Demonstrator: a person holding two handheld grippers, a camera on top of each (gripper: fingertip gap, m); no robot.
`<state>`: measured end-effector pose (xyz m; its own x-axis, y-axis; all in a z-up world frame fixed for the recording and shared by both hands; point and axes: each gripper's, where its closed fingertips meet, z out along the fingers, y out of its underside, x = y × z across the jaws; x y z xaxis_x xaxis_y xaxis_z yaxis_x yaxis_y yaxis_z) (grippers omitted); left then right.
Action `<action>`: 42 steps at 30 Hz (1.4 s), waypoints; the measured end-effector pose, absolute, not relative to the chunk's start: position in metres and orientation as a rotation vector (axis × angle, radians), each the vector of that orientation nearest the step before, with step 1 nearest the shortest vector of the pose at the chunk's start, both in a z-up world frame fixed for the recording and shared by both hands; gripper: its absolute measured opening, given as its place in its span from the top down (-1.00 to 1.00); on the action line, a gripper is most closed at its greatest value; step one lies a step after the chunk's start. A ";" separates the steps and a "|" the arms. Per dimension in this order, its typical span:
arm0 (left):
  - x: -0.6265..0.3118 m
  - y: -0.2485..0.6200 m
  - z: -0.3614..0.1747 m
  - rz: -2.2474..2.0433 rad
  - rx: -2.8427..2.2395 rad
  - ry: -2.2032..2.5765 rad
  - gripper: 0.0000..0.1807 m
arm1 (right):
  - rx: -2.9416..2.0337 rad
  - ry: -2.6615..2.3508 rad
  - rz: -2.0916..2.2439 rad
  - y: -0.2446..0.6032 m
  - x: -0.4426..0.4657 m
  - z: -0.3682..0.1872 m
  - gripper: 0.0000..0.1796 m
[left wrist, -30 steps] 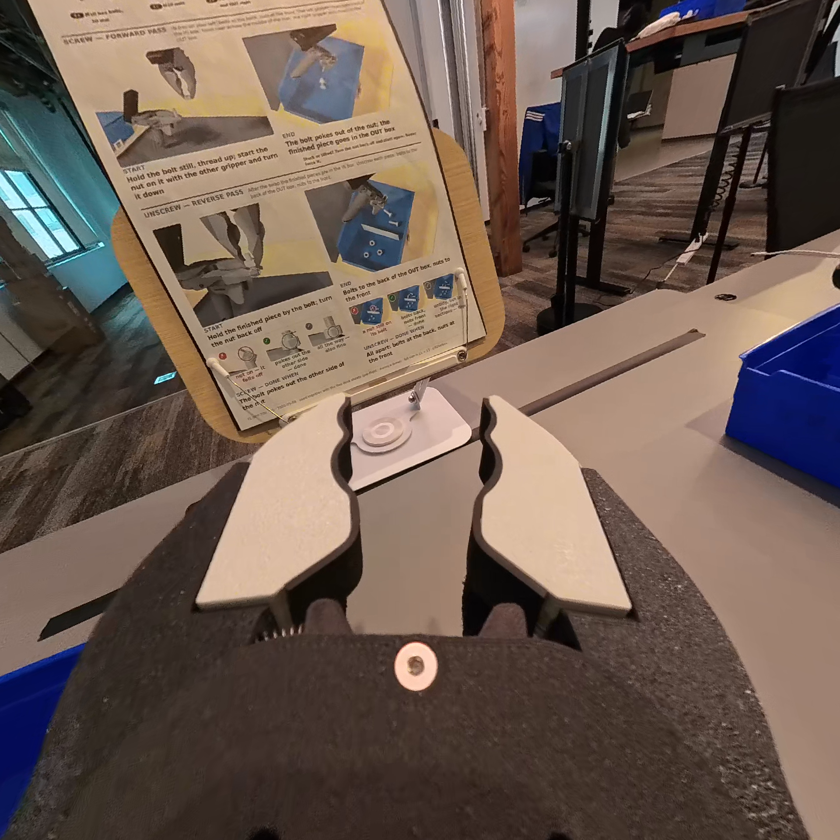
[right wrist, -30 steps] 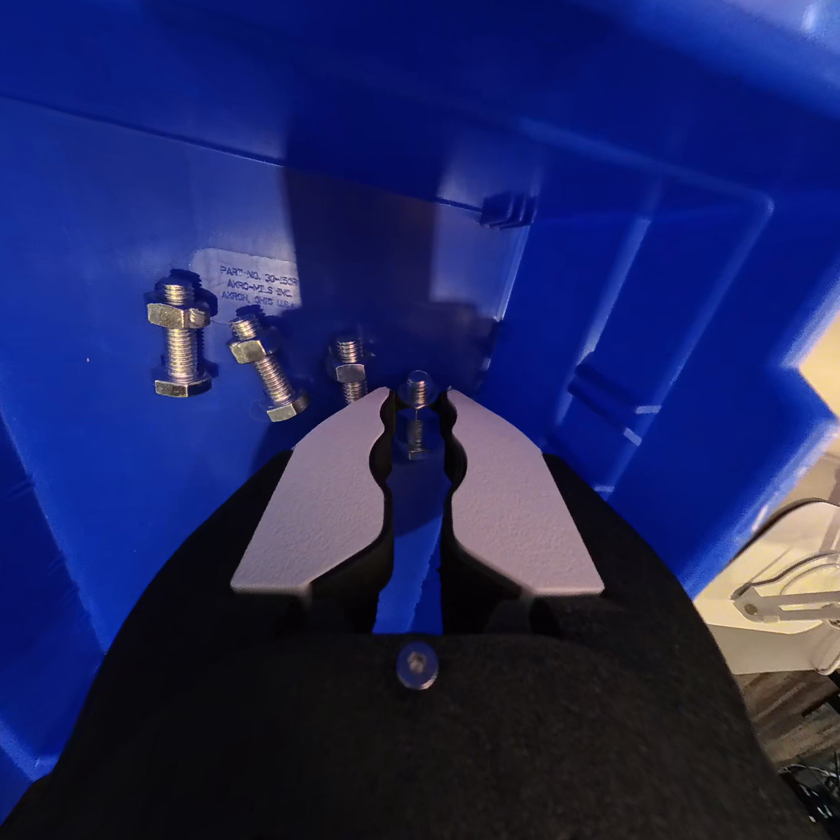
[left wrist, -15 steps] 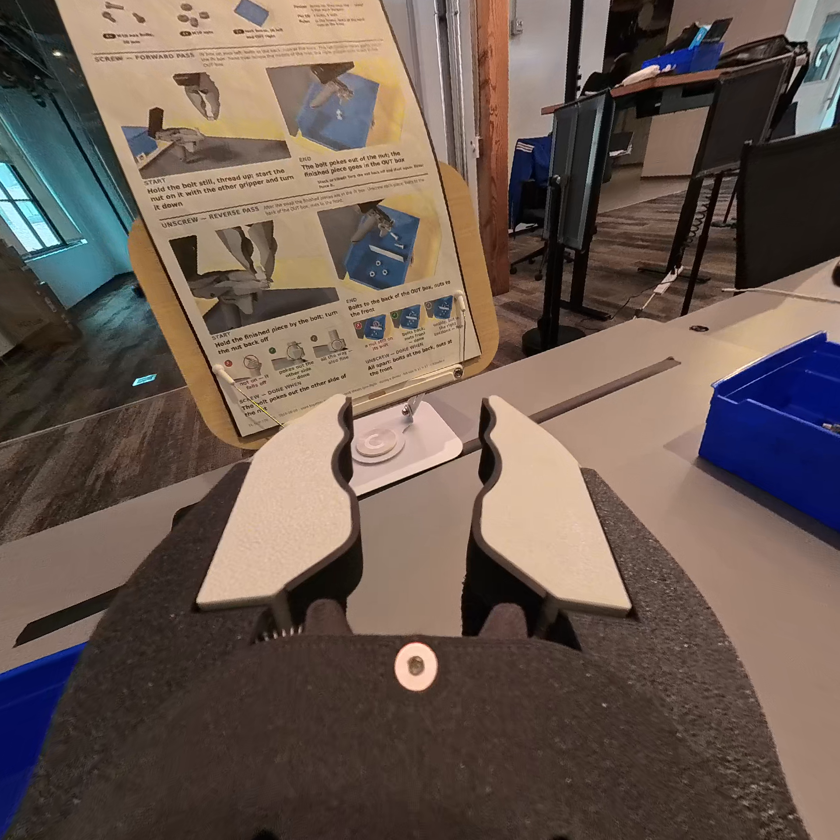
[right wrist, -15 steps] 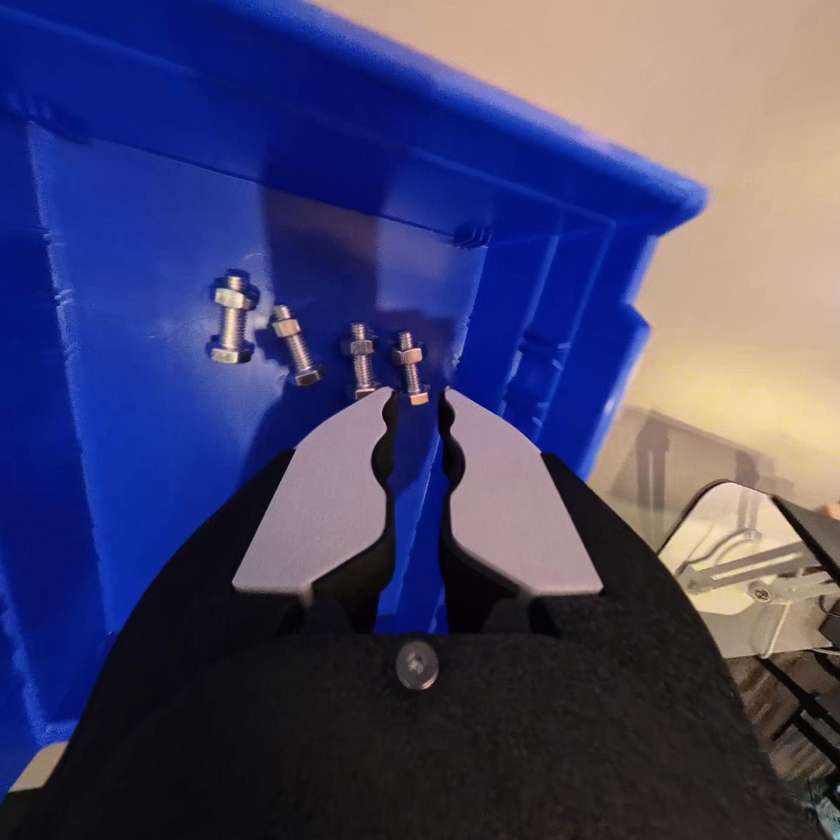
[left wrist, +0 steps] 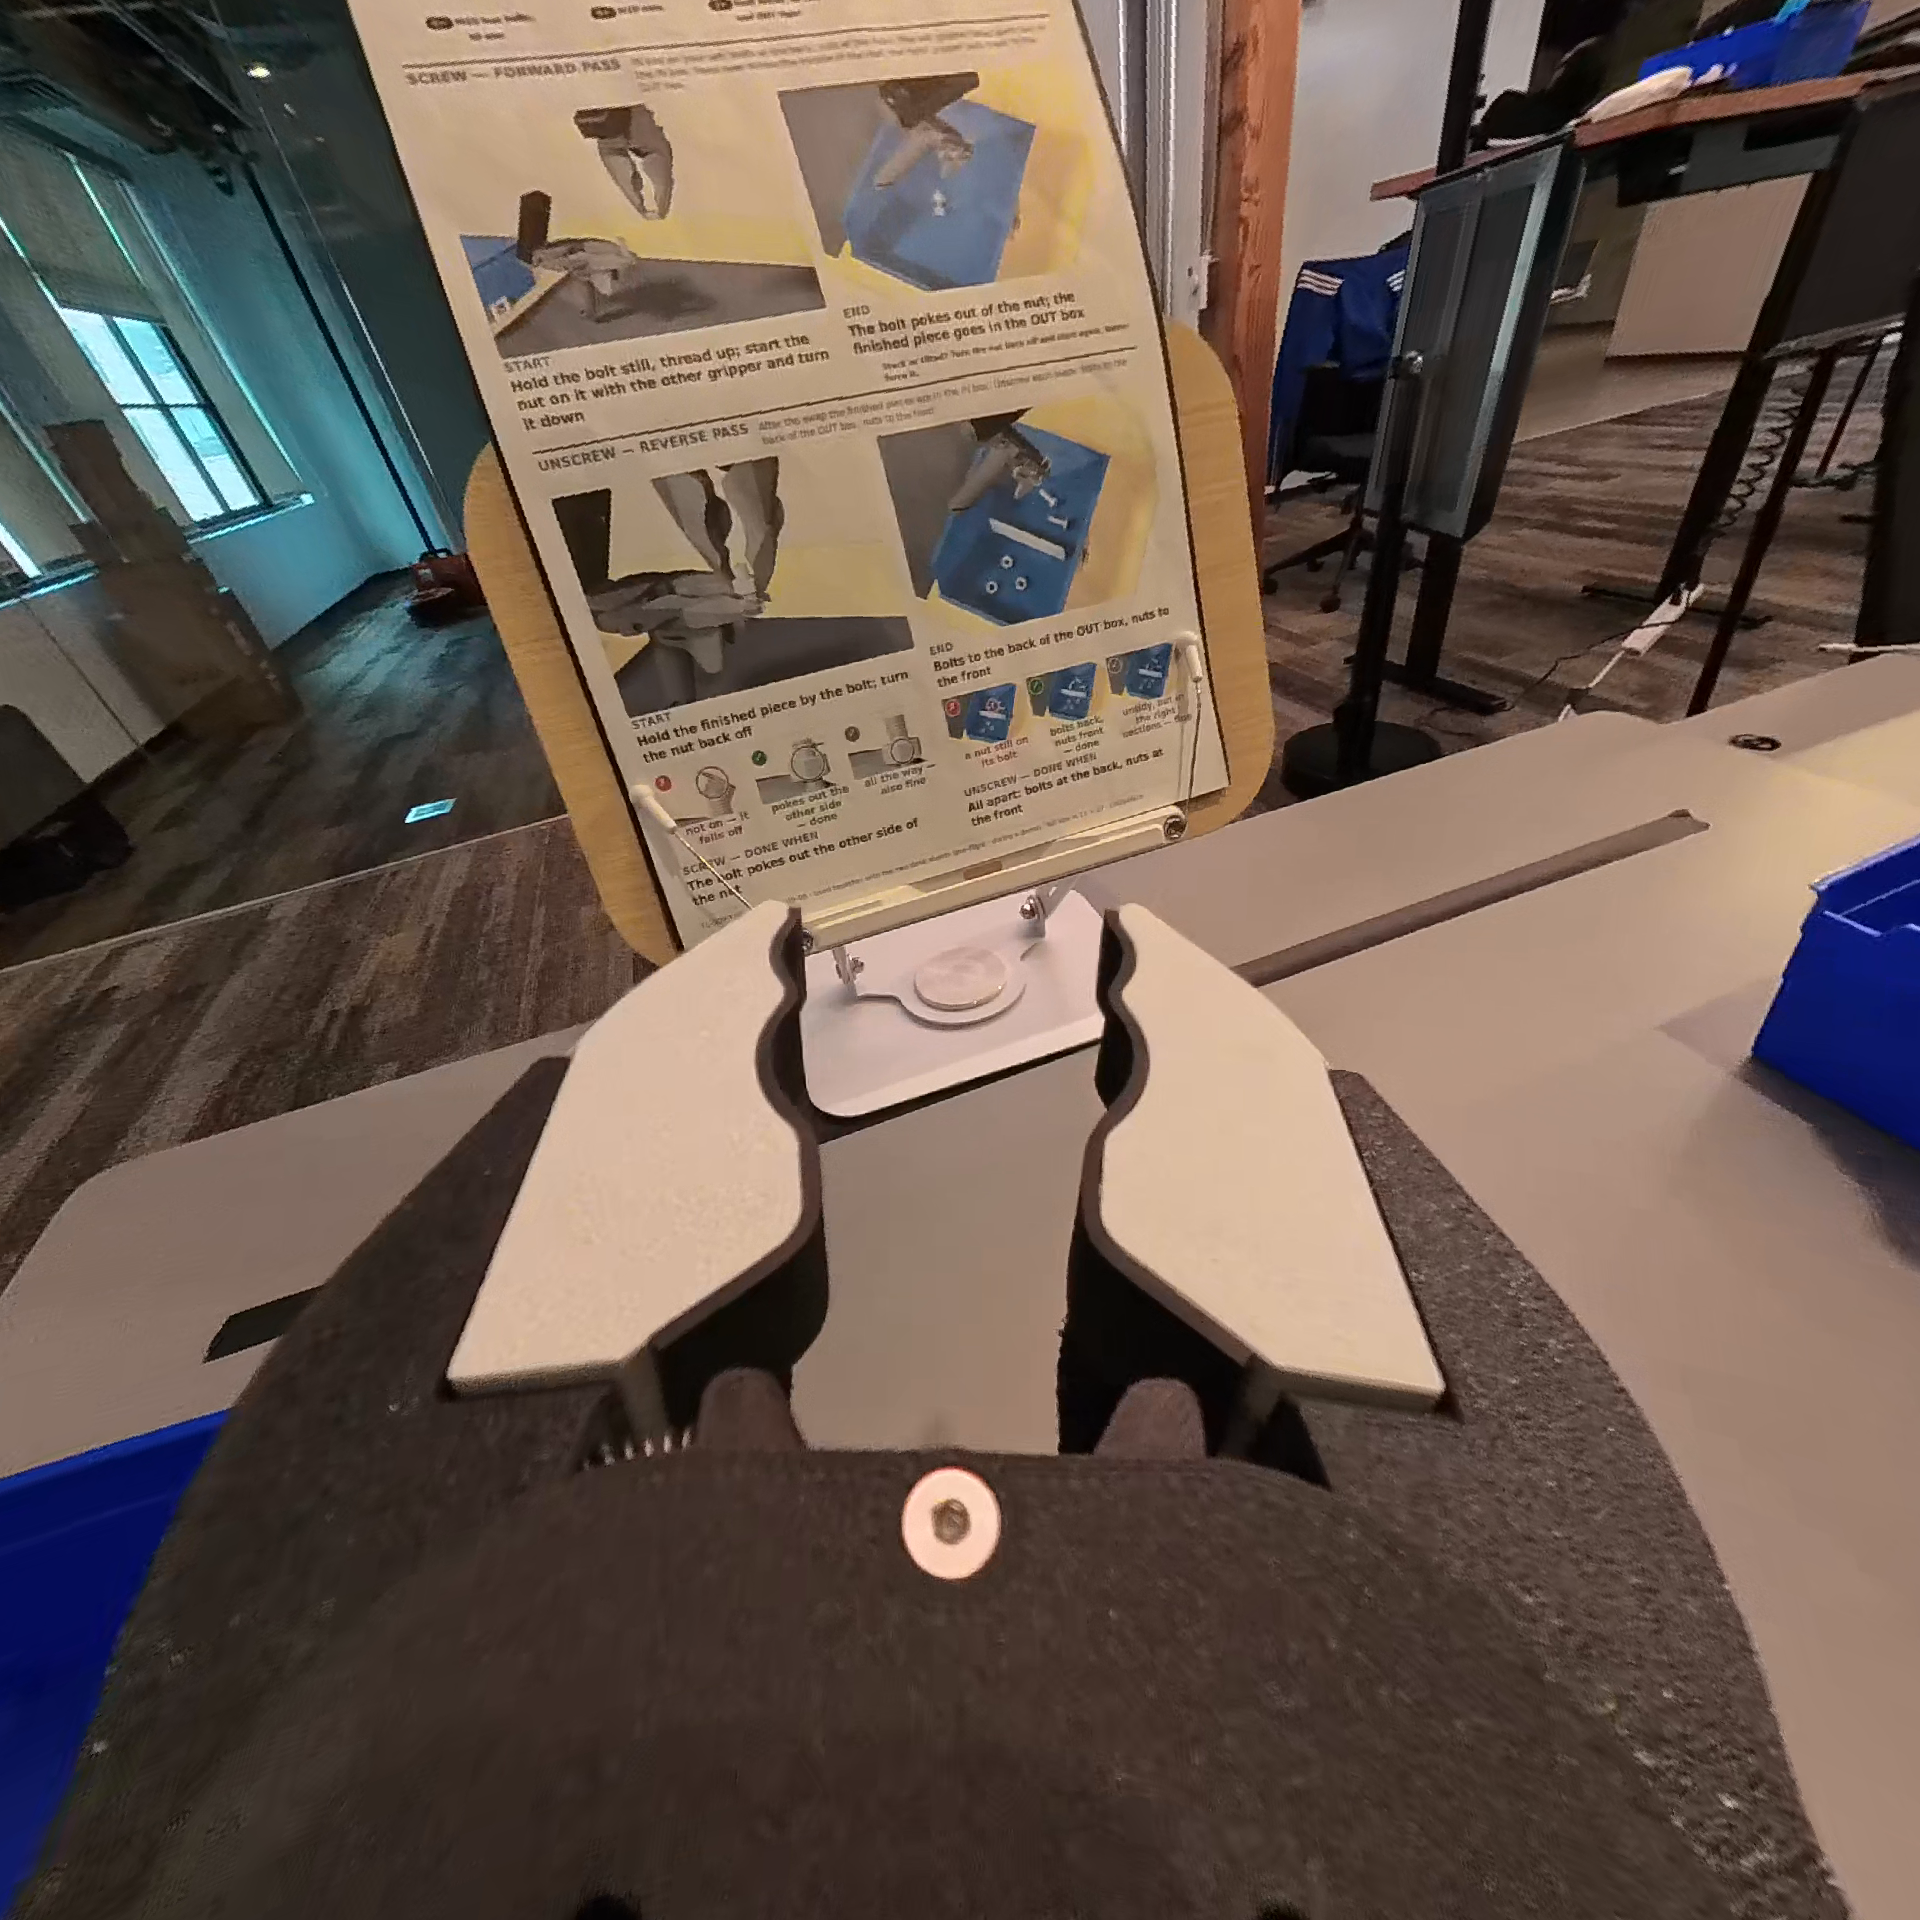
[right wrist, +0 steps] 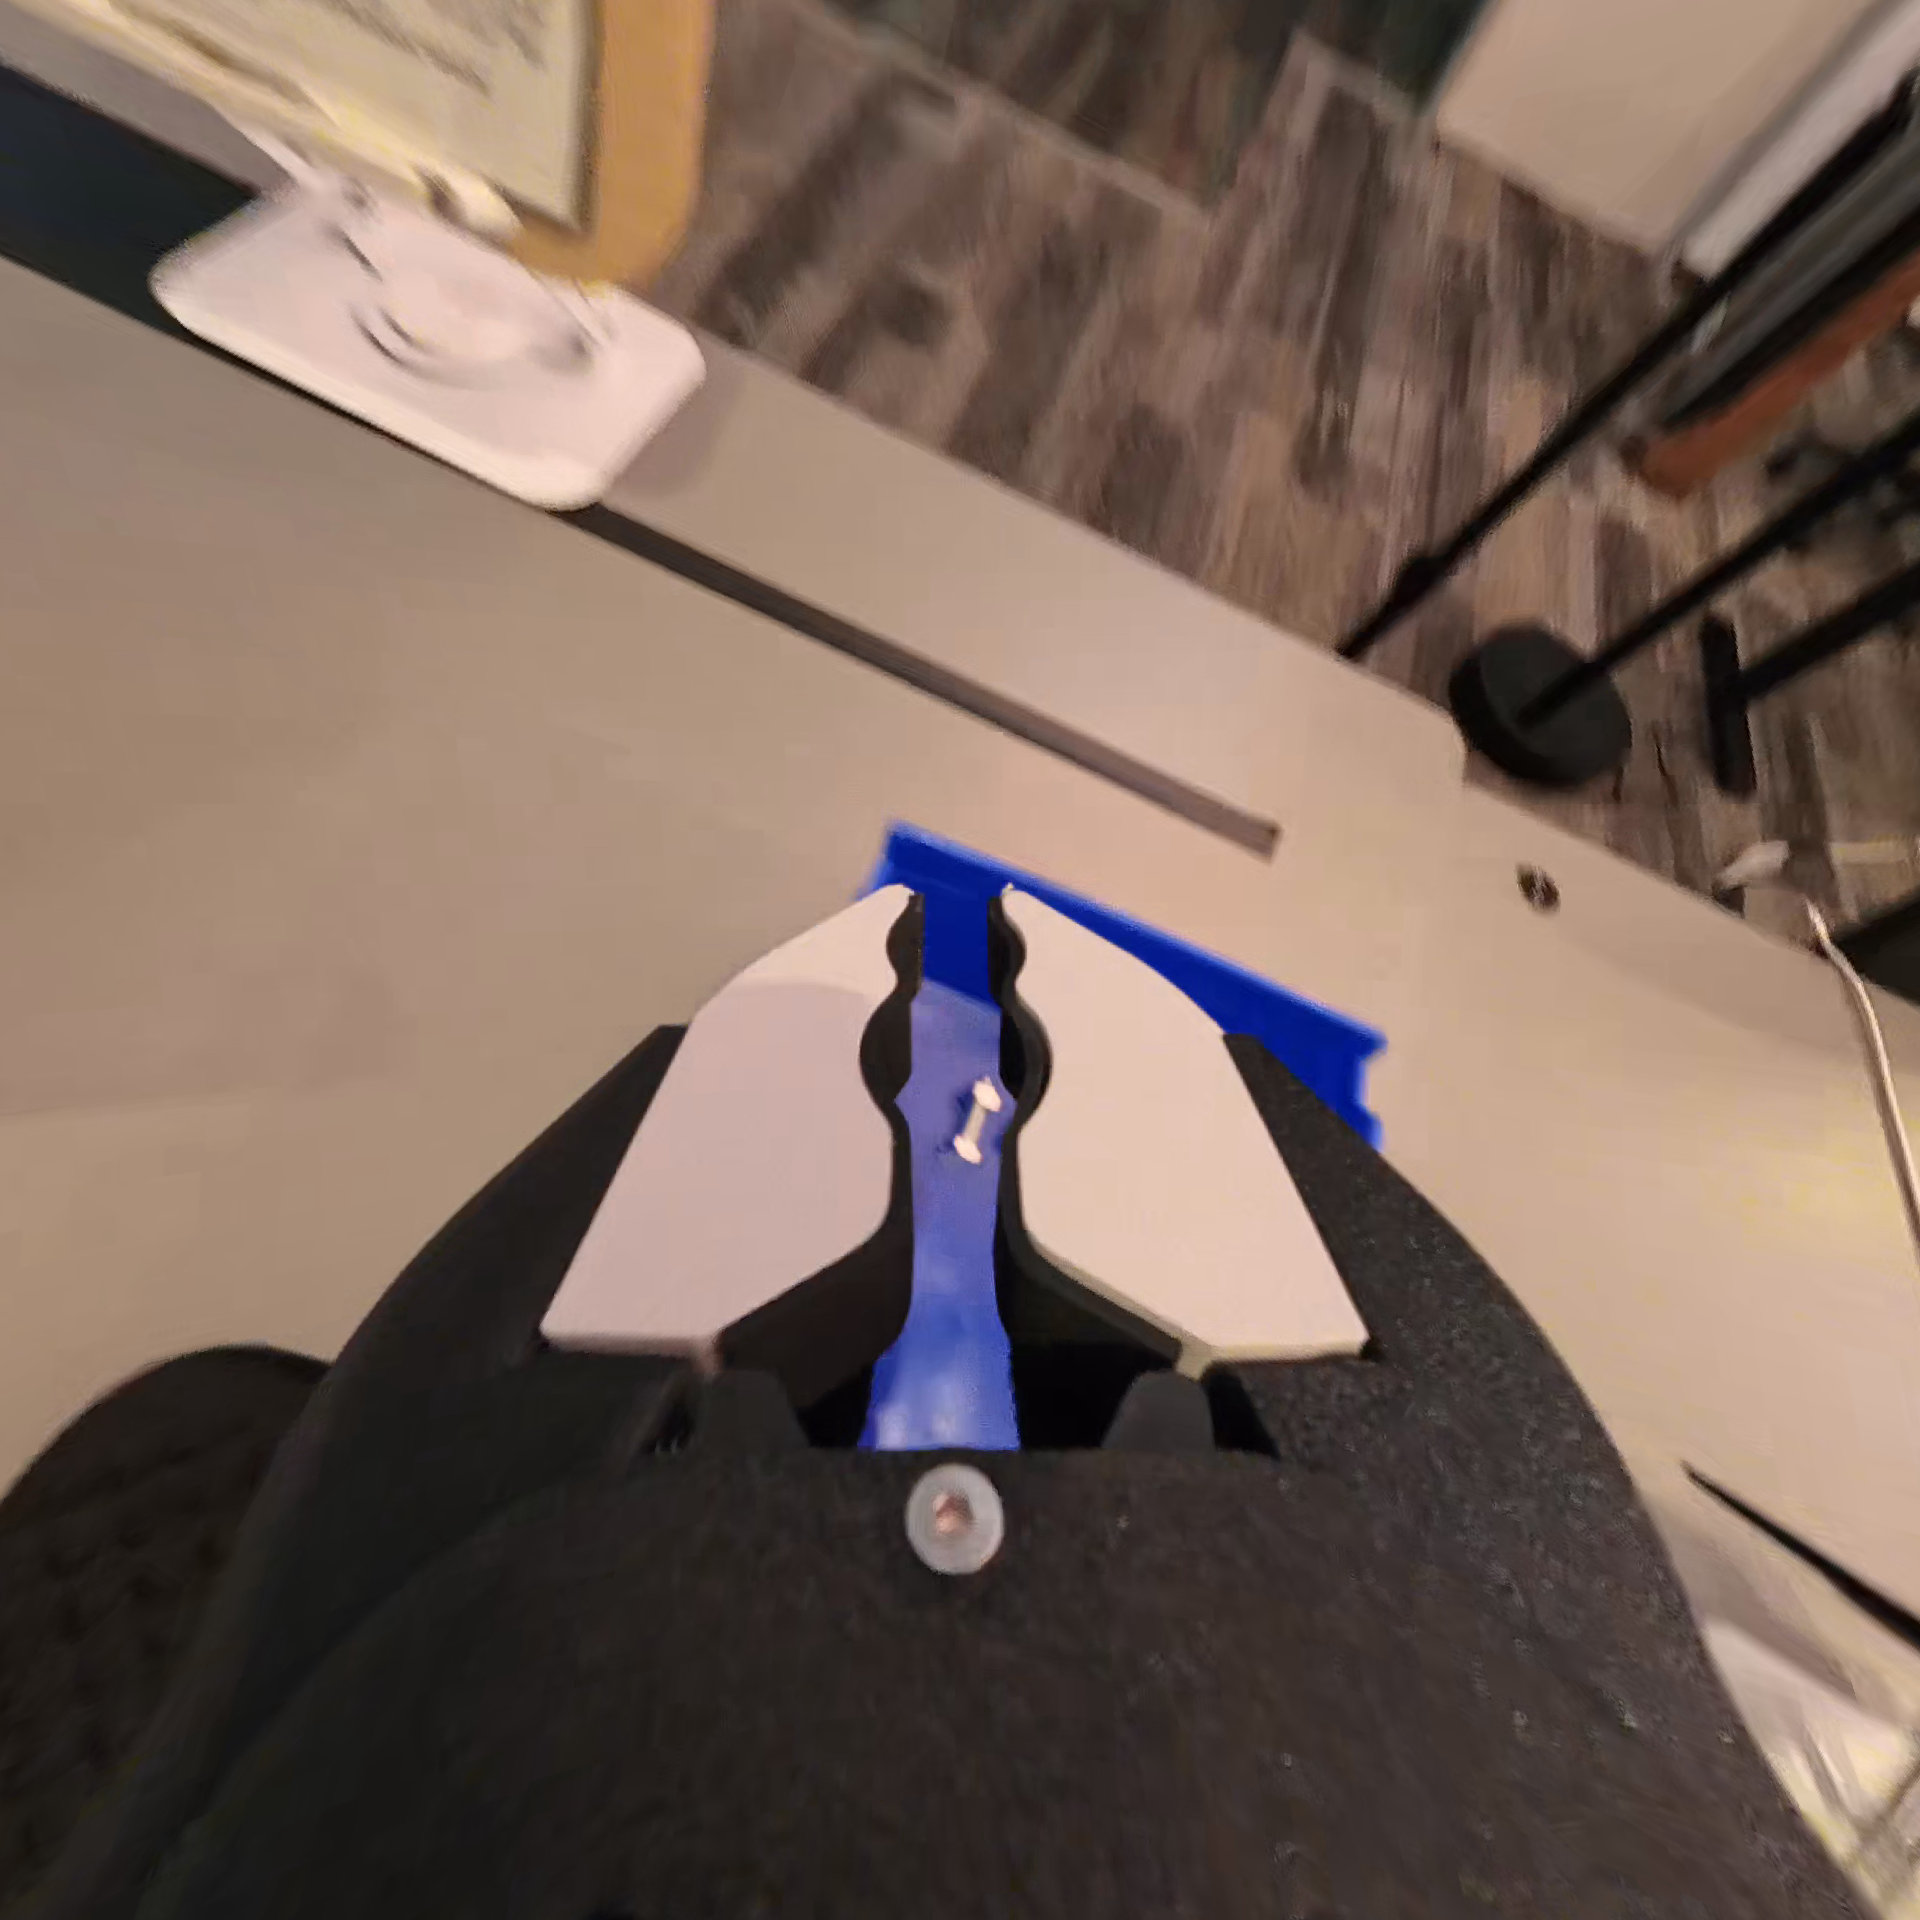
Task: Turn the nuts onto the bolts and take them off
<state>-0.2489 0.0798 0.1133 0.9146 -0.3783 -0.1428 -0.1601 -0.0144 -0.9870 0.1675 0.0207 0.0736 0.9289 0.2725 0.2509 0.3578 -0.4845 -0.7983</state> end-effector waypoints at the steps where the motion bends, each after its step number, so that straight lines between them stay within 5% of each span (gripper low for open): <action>1: -0.249 0.080 0.113 -0.189 -1.595 0.427 0.41 | -2.041 -0.458 -0.088 0.020 0.154 0.081 0.87; 10: -0.241 0.083 0.099 -0.204 -1.632 0.457 0.45 | -1.664 -0.500 -0.029 0.026 0.067 0.126 0.86; 30: -0.227 0.117 0.031 -0.396 -1.830 0.511 0.44 | -1.555 -0.315 0.134 0.045 0.029 0.089 0.83; 42: -0.193 0.072 0.046 -0.568 -1.861 0.711 0.49 | -1.832 -0.412 0.098 0.033 0.034 0.055 0.78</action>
<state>-0.1926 0.0719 0.0458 0.7145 -0.6968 0.0636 -0.2159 -0.3060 -0.9272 0.0339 0.0326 0.0546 0.9339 0.3279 0.1424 0.2286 -0.2418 -0.9430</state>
